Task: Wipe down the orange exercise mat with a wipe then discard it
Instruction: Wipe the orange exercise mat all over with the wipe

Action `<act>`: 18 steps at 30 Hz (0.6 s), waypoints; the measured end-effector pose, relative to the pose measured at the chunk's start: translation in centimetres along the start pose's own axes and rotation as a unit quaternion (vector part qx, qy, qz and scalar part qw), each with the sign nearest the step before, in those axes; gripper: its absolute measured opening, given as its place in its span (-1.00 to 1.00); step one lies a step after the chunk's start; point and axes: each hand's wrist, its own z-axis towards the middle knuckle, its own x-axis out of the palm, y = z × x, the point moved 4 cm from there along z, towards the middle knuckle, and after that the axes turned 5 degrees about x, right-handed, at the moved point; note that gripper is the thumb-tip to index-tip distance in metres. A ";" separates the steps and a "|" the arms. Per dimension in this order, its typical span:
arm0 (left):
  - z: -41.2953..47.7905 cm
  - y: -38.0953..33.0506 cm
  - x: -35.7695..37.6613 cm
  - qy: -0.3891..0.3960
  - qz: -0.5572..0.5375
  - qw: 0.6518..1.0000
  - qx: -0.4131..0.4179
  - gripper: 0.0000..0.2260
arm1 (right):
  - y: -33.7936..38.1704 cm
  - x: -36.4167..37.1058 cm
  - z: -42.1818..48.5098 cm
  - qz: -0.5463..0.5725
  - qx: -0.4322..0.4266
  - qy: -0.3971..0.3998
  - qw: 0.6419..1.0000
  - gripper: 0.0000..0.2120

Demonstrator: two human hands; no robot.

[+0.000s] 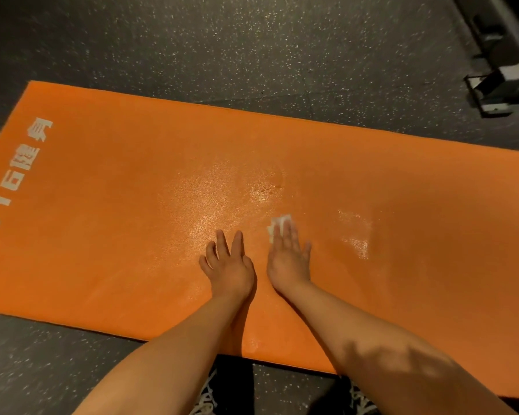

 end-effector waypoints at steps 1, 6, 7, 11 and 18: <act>0.2 -0.2 -0.2 -0.004 0.003 1.000 0.010 -0.47 | 0.8 0.4 -0.6 -0.008 -0.060 0.016 0.998 -0.41; 1.4 0.0 -1.1 -0.019 0.007 0.998 0.065 -0.49 | -1.8 -1.0 2.1 -0.034 -0.048 -0.025 0.998 -0.42; 1.6 0.2 -1.2 -0.021 0.004 0.998 0.057 -0.50 | -2.5 -1.5 2.8 -0.018 0.012 -0.037 0.999 -0.41; 2.8 -0.5 -1.2 -0.033 0.015 0.999 0.035 -0.51 | 0.3 -1.3 3.4 0.025 0.015 -0.001 1.000 -0.43; 5.5 -0.9 -1.8 -0.039 -0.010 0.999 0.026 -0.51 | 0.1 -2.3 6.1 -0.001 -0.044 -0.028 0.999 -0.47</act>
